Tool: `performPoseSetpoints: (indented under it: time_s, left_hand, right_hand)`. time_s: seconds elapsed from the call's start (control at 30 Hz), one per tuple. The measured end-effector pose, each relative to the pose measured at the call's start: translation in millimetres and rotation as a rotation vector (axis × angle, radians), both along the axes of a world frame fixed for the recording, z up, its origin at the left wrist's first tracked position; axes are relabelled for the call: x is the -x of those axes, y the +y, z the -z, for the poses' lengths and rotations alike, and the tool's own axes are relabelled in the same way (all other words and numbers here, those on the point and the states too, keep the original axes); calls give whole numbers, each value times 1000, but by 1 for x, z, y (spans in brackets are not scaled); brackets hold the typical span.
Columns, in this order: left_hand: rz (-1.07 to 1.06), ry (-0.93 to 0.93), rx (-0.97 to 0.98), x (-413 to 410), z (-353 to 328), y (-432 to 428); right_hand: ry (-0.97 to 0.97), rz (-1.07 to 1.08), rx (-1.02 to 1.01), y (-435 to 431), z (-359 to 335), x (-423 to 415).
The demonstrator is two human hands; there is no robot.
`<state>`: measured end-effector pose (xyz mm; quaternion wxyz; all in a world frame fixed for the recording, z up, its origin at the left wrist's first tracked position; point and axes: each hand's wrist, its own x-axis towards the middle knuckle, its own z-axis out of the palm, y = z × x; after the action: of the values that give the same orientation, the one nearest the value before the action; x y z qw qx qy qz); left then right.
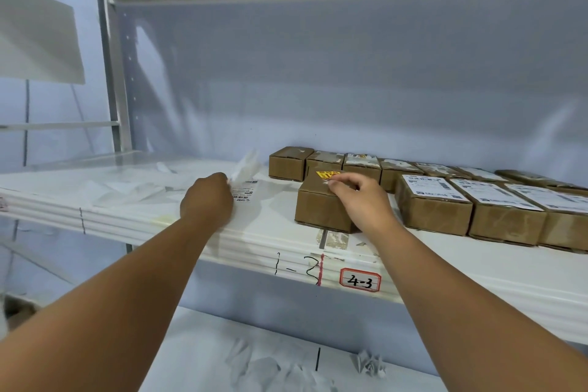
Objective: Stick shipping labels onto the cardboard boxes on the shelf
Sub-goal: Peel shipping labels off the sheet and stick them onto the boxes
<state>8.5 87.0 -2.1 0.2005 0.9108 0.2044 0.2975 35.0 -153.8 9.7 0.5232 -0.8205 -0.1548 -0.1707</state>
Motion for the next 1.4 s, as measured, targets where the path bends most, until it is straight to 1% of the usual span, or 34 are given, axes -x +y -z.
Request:
performPoseSetpoints:
  time_s: [0.1, 0.17, 0.23, 0.3, 0.4, 0.57, 0.67, 0.77, 0.87, 0.93, 1.03, 1.1, 1.17, 1.23, 1.27, 1.37, 1.4]
  left_hand:
    - [-18, -194, 280, 9, -6, 4]
    - [-61, -285, 421, 13, -10, 5]
    - [-114, -356, 511, 17, -14, 5]
    - [-147, -412, 536, 20, -15, 5]
    - [-107, -454, 485, 25, -14, -1]
    - [70, -529, 298, 24, -8, -12]
    - [154, -534, 282, 20, -10, -30]
    - [258, -568, 290, 17, -13, -59]
    - [295, -609, 156, 8, -11, -86]
    - [320, -585, 98, 8, -9, -97]
    - [510, -533, -25, 6, -6, -104]
    - [595, -460, -86, 5, -5, -105]
    - [627, -409, -143, 4, -4, -106]
    - [639, -377, -160, 7, -2, -109]
    - [653, -363, -147, 9, -2, -110]
    - [694, -325, -53, 11, -2, -110]
    - [694, -327, -38, 11, -2, -110]
  right_hand:
    - [6, -1, -4, 0, 1, 0]
    - [4, 0, -8, 0, 0, -1]
    - [6, 1, -11, 1, -1, 0]
    - [4, 3, -15, 1, -1, 1]
    - [7, 11, -18, 1, -2, 2]
    - [-26, -20, 21, 2, 0, 5]
    - [-32, 2, 18, 2, -1, 4]
    - [-65, 102, 45, 0, -4, 5]
    - [-146, 254, 110, -3, -8, 8]
    - [-217, 308, 125, -3, -10, 12]
    - [-294, 248, 110, -1, -12, 20]
    - [-327, 213, 128, 1, -13, 25]
    - [-326, 216, 191, 1, -13, 25]
    - [-282, 213, 233, 2, -12, 20]
    - [-253, 195, 205, 3, -10, 16]
    - [-205, 96, 9, 3, -7, 10]
    - [-184, 76, -28, 3, -7, 9]
